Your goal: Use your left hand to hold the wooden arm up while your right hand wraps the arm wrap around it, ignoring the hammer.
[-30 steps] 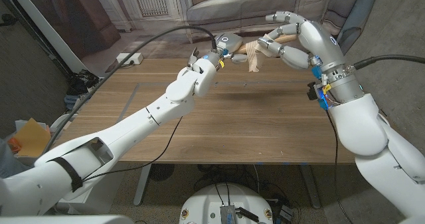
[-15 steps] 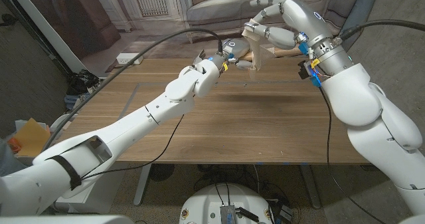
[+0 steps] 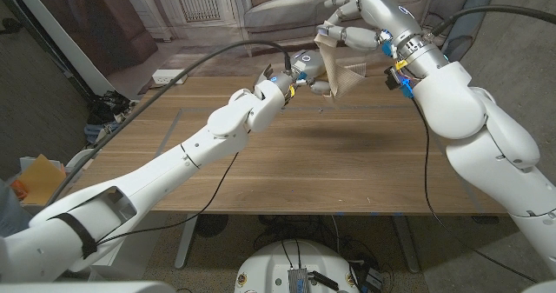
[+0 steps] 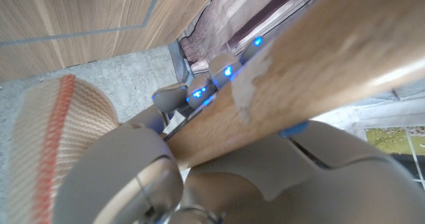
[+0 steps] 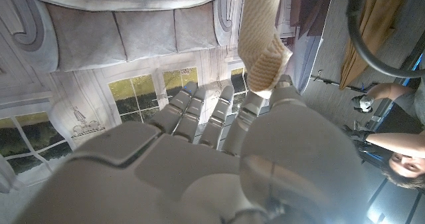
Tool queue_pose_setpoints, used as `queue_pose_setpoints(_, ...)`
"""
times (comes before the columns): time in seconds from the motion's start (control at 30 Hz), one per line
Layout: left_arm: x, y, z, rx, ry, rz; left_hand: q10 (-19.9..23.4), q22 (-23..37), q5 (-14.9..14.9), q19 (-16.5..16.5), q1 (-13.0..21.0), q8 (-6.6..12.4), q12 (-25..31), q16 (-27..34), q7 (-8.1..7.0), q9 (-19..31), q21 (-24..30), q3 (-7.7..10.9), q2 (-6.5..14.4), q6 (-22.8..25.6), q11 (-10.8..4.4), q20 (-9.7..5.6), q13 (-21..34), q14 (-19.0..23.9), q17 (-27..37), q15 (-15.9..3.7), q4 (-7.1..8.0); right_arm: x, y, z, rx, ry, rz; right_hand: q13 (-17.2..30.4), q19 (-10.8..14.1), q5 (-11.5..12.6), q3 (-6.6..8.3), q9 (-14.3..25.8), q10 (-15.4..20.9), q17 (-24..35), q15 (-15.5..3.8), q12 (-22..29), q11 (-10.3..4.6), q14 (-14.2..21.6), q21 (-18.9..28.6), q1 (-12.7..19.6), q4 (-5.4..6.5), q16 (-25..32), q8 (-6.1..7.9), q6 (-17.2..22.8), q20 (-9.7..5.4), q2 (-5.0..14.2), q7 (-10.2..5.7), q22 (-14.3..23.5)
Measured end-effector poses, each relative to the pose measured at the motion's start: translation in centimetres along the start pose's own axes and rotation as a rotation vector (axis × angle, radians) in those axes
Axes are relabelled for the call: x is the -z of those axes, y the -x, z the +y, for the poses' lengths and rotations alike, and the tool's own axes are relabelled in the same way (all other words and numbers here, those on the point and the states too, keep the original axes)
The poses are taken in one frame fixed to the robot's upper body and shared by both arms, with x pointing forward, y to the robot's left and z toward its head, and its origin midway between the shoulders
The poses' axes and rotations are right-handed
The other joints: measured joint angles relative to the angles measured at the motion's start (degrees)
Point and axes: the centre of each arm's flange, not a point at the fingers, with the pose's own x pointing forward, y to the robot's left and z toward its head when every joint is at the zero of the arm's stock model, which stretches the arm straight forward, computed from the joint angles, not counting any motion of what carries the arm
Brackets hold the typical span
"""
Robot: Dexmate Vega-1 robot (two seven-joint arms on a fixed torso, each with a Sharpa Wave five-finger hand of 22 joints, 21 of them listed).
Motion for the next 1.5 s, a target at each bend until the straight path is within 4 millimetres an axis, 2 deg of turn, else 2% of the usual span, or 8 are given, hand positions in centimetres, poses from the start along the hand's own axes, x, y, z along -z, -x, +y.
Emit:
queue_pose_setpoints(0.47,-0.4,2.0,0.3,-0.013,-0.002,-0.04,0.0,-0.1,0.0,-0.22,-0.01,-0.56,-0.05,0.0,0.01,-0.11,0.0,0.0,0.0,0.62,0.0,0.22,0.15,0.0,0.0,0.0,0.0,3.2,-2.1,-0.6,-0.022,0.0,0.106,0.0,0.0,0.0,-0.15,0.0,0.0,-0.01,0.0,0.0,0.0,0.0,0.0,-0.04,0.15,0.0,-0.04,0.0,0.0,0.04,0.01,0.3)
queue_pose_setpoints(0.6,-0.4,2.4,0.4,-0.02,0.001,-0.048,-0.01,-0.09,0.0,-0.21,-0.01,-0.56,-0.21,0.0,0.1,0.24,0.0,0.0,-0.01,0.71,-0.01,0.22,0.16,0.0,0.0,0.0,0.0,5.0,-2.7,-0.8,-0.035,-0.007,0.155,0.0,-0.22,0.0,-0.15,-0.01,0.0,-0.01,0.0,0.0,0.01,0.0,0.01,-0.03,0.15,0.0,-0.04,0.0,-0.22,0.03,0.02,0.3)
queue_pose_setpoints(1.07,-0.1,3.9,0.7,-0.036,0.02,-0.037,-0.06,-0.27,0.0,-0.21,0.26,-0.56,-0.21,0.25,0.09,0.39,0.0,-0.48,-0.21,0.71,-0.05,0.21,0.86,-0.01,0.0,0.01,-0.01,8.7,-2.9,-1.5,-0.06,-0.033,0.249,0.0,-0.41,0.0,-0.15,0.26,0.0,0.27,0.0,0.0,0.01,0.0,0.01,-0.28,0.15,0.0,-0.04,-0.01,0.01,0.28,0.03,0.29)
queue_pose_setpoints(1.5,-0.4,4.6,0.7,-0.036,0.035,-0.026,0.12,-0.29,0.0,-0.21,0.49,-0.79,-0.22,0.59,0.09,0.47,0.0,-0.47,0.02,0.7,0.13,0.21,0.72,-0.1,0.0,0.1,-0.01,10.2,-2.6,-1.5,-0.066,-0.073,0.284,0.0,-0.41,0.0,-0.15,0.26,0.0,0.27,0.0,0.0,0.01,0.0,0.01,-0.64,0.15,0.0,-0.04,-0.01,0.01,0.04,0.03,0.29)
